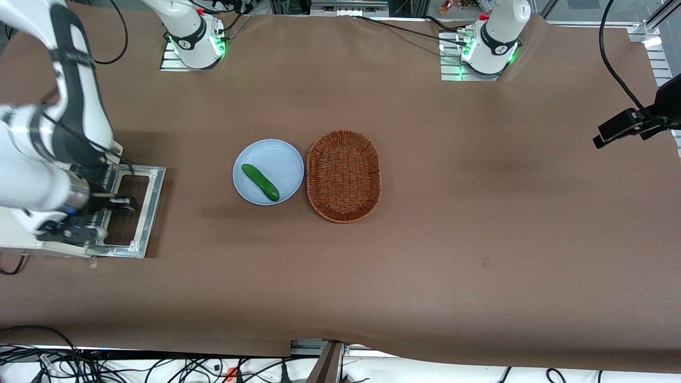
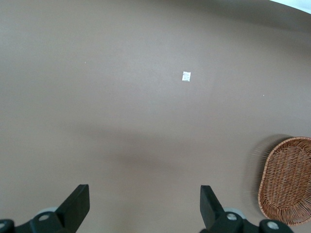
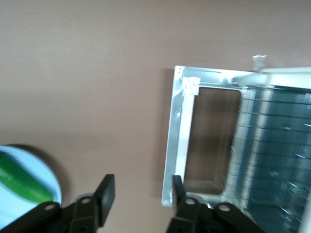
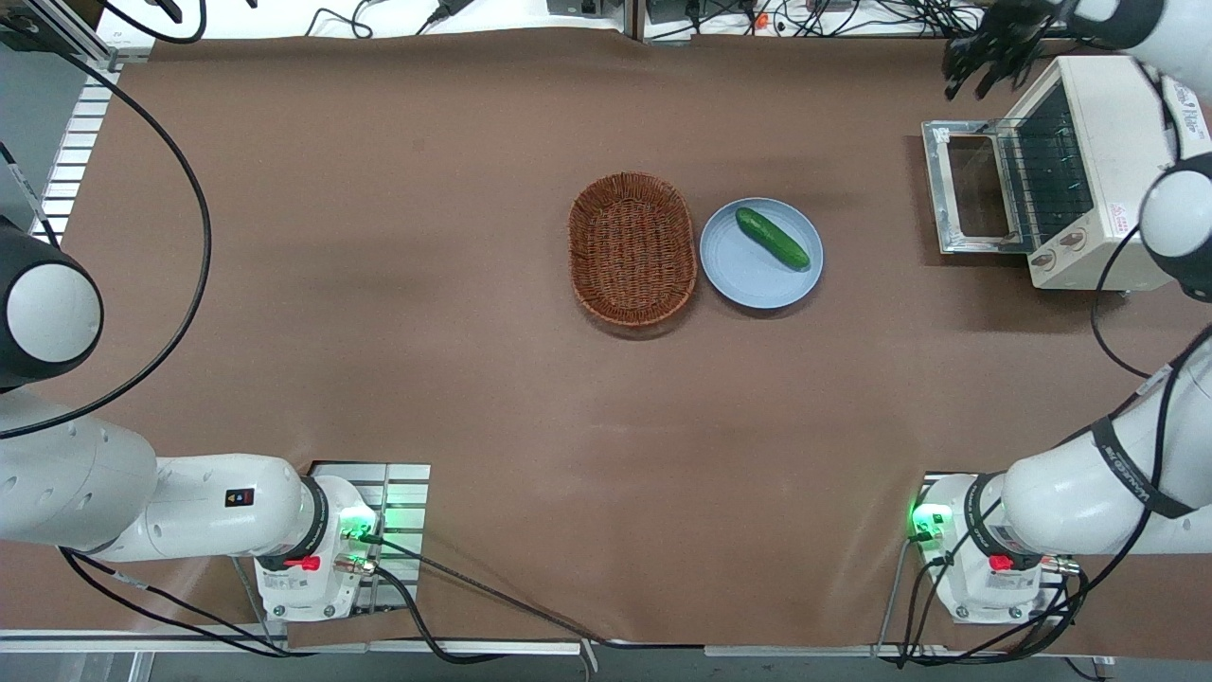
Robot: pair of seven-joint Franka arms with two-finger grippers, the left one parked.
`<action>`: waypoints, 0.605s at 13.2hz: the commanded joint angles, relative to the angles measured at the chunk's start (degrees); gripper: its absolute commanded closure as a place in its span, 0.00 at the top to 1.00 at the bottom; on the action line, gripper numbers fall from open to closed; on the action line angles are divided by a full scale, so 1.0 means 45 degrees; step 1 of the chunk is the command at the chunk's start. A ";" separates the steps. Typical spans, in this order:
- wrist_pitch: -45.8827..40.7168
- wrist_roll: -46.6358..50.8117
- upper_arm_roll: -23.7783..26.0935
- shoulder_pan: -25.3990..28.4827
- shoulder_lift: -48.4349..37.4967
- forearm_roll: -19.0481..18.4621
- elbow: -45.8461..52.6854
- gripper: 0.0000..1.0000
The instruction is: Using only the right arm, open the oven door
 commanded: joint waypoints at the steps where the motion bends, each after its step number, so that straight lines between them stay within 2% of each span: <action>1: -0.1441 -0.0146 -0.0051 -0.0043 -0.2230 0.0255 -0.0340 1.00; 4: -0.4212 -0.0126 -0.0285 -0.0082 -0.3187 0.0295 0.0714 1.00; 6: -0.4201 -0.0165 -0.0208 -0.0140 -0.4087 0.0178 0.0463 1.00; 8: -0.4200 -0.0205 -0.0189 -0.0549 -0.4130 0.0294 -0.0373 1.00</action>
